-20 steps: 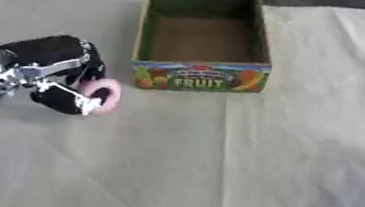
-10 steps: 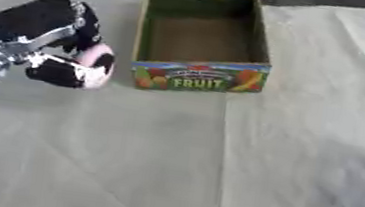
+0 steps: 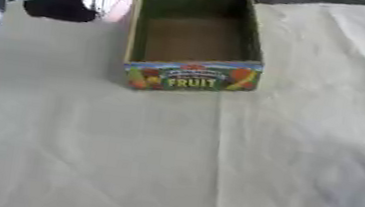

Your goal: Pick up objects on the table and place them in the box.

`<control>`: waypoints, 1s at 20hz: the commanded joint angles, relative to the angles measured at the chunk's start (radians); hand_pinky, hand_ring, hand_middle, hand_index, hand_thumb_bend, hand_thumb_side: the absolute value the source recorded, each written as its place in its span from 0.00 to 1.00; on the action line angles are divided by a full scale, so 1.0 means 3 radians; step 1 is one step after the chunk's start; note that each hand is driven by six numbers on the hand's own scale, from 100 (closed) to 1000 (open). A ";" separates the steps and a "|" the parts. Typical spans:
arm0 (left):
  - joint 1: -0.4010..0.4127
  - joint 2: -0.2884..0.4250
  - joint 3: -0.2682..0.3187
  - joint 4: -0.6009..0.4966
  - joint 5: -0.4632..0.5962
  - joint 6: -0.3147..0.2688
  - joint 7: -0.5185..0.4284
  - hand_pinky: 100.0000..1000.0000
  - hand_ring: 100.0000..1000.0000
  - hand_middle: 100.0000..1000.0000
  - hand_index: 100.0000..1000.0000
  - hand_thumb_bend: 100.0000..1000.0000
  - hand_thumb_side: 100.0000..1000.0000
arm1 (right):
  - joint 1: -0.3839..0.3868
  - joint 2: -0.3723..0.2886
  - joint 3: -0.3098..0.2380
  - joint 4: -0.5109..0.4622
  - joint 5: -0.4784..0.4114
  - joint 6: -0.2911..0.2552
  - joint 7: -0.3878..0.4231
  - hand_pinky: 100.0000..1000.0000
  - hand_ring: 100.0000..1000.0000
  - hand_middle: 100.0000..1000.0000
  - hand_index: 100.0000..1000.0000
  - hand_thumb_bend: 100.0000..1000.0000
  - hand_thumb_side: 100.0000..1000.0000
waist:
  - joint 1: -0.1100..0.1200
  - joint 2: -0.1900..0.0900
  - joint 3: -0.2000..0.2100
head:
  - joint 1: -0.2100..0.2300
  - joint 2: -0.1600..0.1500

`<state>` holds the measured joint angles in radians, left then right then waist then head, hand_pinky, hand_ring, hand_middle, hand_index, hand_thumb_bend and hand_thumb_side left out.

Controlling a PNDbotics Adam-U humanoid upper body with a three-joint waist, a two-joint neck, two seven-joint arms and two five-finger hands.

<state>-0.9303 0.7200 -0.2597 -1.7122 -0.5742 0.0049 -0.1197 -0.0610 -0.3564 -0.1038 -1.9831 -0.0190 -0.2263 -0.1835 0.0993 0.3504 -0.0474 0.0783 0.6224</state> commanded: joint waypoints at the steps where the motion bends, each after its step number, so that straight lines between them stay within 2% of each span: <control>1: -0.0235 -0.0150 0.0076 0.0212 -0.0004 -0.0065 0.0096 0.03 0.19 0.21 0.21 0.00 0.49 | -0.0013 -0.0071 -0.0012 -0.0056 -0.0037 0.0000 0.0013 0.45 0.57 0.54 0.78 0.00 1.00 | -0.0007 -0.0084 -0.0015 | 0.0014 -0.0040; 6: -0.0580 -0.0513 0.0093 0.0681 -0.0097 -0.0254 0.0223 0.04 0.19 0.21 0.23 0.00 0.51 | -0.0021 -0.0078 0.0002 -0.0056 -0.0055 0.0000 0.0043 0.45 0.57 0.54 0.78 0.00 1.00 | 0.0004 -0.0085 -0.0062 | 0.0046 -0.0043; 11: -0.0806 -0.0851 0.0124 0.1339 -0.0426 -0.0407 0.0340 0.06 0.20 0.22 0.24 0.00 0.47 | -0.0045 -0.0087 0.0015 -0.0056 -0.0078 0.0004 0.0068 0.45 0.57 0.54 0.78 0.00 1.00 | 0.0001 -0.0079 -0.0106 | 0.0081 -0.0059; 15: -0.0877 -0.1055 0.0153 0.1806 -0.0758 -0.0521 0.0352 0.06 0.20 0.22 0.24 0.00 0.43 | -0.0066 -0.0092 0.0017 -0.0056 -0.0101 0.0008 0.0081 0.45 0.57 0.54 0.78 0.00 1.00 | -0.0014 -0.0073 -0.0124 | 0.0109 -0.0073; 20: -0.0867 -0.1205 0.0166 0.2129 -0.0991 -0.0621 0.0244 0.08 0.21 0.23 0.25 0.00 0.36 | -0.0076 -0.0083 0.0013 -0.0056 -0.0117 0.0003 0.0087 0.45 0.57 0.54 0.78 0.00 1.00 | -0.0043 -0.0062 -0.0124 | 0.0137 -0.0094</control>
<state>-1.1693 0.3540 -0.2255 -1.0835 -0.8551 -0.1734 -0.0384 -0.0787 -0.3584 -0.0972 -1.9831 -0.0466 -0.2224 -0.1611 0.0932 0.3504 -0.0853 0.1143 0.6046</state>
